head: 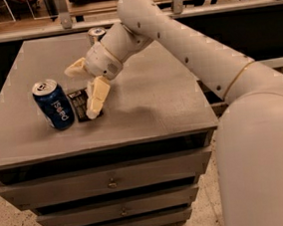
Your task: Move rxbar chocolate near pepsi can
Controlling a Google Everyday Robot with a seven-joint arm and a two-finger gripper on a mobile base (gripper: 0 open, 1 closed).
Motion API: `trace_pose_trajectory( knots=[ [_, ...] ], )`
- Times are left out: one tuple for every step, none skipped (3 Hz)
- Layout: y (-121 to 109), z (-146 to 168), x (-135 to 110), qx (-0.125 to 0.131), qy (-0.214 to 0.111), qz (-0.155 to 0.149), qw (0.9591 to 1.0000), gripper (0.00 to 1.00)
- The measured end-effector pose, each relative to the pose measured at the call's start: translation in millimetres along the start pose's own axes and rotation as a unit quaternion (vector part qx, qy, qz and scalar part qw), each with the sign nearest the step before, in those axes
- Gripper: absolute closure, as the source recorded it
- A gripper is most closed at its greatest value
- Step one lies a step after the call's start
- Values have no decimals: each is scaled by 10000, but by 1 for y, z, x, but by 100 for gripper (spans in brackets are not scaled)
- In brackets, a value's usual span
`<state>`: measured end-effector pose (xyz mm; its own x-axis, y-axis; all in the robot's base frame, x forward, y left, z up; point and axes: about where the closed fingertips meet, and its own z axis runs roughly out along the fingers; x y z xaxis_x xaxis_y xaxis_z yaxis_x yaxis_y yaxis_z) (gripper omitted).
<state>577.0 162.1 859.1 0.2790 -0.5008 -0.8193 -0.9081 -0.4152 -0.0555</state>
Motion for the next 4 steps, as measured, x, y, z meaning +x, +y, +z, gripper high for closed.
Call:
trace_pose_trajectory(
  knots=[
    [29, -40, 10, 345, 341, 404, 9980, 0],
    [73, -93, 31, 809, 886, 1054, 9872, 0],
    [120, -139, 43, 1419, 1108, 1623, 9702, 0],
    [130, -154, 55, 1637, 1116, 1764, 9642, 0]
  ],
)
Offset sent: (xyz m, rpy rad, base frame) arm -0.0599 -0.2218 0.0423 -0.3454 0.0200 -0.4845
